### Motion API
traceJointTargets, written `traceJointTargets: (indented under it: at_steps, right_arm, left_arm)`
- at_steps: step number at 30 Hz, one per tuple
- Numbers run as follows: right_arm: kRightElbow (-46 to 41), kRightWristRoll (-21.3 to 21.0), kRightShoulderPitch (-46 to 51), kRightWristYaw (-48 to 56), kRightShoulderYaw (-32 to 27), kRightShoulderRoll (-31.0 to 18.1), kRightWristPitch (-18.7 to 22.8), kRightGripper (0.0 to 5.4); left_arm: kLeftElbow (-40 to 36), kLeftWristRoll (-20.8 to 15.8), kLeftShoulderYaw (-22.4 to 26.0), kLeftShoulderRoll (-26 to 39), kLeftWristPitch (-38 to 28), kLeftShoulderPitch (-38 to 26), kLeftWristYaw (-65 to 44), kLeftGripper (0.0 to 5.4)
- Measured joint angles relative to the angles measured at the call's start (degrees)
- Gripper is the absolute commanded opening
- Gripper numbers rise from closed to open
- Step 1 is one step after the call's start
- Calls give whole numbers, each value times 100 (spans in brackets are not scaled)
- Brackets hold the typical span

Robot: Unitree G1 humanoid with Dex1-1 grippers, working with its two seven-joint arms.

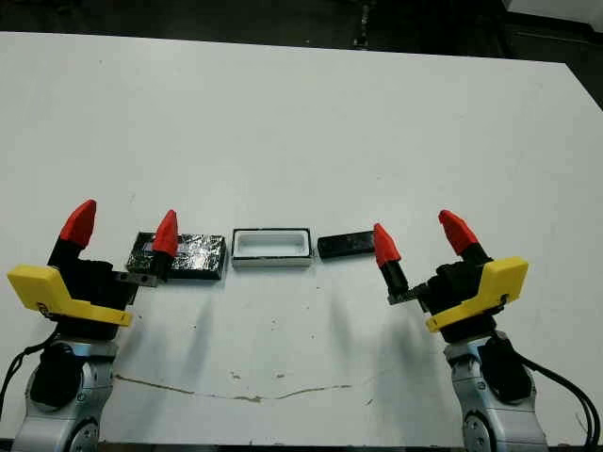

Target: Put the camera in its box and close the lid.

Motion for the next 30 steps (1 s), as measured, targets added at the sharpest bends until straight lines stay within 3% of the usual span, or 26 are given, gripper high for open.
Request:
traceJointTargets:
  at_steps: [12,22,30]
  right_arm:
    - [163,96,-16,126,-28,-89,24,540]
    - [859,151,-1601,1056,-535,-1665,326,540]
    - [2485,-187,-3583,2650,138,-2578,500,540]
  left_arm:
    - [5,-53,-32,4,33,-15,-60,539]
    - [1,-13,-86,-23,22,61,-51,539]
    - [-61,41,-105,-26,5,116,-14,539]
